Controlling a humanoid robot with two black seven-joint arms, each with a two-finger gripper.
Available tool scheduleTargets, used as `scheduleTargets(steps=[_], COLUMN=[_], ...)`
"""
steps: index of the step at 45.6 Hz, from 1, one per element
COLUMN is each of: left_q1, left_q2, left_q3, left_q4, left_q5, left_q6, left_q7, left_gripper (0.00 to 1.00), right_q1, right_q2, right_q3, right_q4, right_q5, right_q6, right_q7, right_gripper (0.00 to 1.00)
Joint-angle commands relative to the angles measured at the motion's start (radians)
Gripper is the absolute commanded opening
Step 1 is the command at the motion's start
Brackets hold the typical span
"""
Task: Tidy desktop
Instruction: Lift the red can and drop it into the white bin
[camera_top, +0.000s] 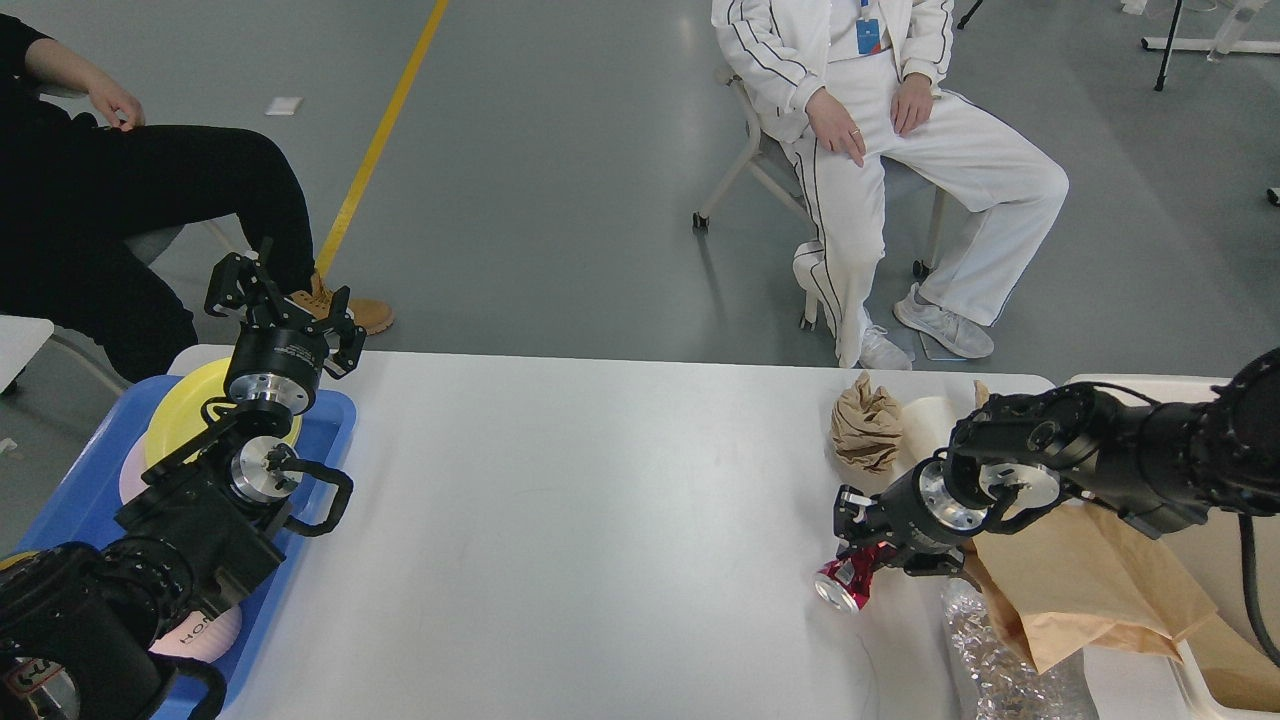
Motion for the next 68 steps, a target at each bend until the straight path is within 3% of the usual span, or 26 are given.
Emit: scheduleTargets(steps=[1,15,30,35,46,55,57,60,61,63,65,68], left_q1=[0.0,0.0,0.0,0.0,0.0,0.0,0.0,0.0,0.0,0.0,0.0,0.0], left_q2=[0.0,0.0,0.0,0.0,0.0,0.0,0.0,0.0,0.0,0.0,0.0,0.0], left_q3=[0.0,0.0,0.0,0.0,0.0,0.0,0.0,0.0,0.0,0.0,0.0,0.0], left_q4=[0.0,0.0,0.0,0.0,0.0,0.0,0.0,0.0,0.0,0.0,0.0,0.0], left_q5=[0.001,0.001,0.001,0.001,0.001,0.001,0.001,0.001,0.001,0.001,0.001,0.001], left_q6=[-0.001,0.0,0.0,-0.001,0.0,0.0,-0.001,0.0,0.0,0.0,0.0,0.0], left_q7=[0.0,0.0,0.0,0.0,0.0,0.0,0.0,0.0,0.0,0.0,0.0,0.0], left_gripper=[0.96,0.96,0.96,0.96,0.96,0.96,0.96,0.96,0.96,0.96,0.96,0.96], right_q1=[0.117,0.428,0.605,0.562,0.263,-0.004,-0.06,-0.137,-0.157,-0.194,-0.216,-0.242], right_q2=[-0.07,-0.222,-0.333,-0.351,-0.423,-0.462,-0.463,-0.463,-0.463,-0.459,-0.454,-0.452], right_q3=[0.001,0.003,0.017,-0.005,-0.006,0.026,0.034,0.046,0.051,0.061,0.075,0.084], right_q4=[0.063,0.111,0.099,0.059,-0.096,-0.277,-0.318,-0.378,-0.397,-0.435,-0.455,-0.455], right_q5=[0.005,0.005,0.007,0.007,0.006,0.005,0.005,0.005,0.005,0.005,0.005,0.005], right_q6=[0.009,0.107,0.098,0.057,-0.158,-0.258,-0.275,-0.284,-0.284,-0.285,-0.287,-0.287], right_q7=[0.003,0.011,0.011,0.009,0.003,0.003,0.003,0.004,0.004,0.004,0.004,0.004], right_gripper=[0.01,0.01,0.02,0.02,0.05,0.06,0.12,0.31,0.42,0.77,1.0,1.0])
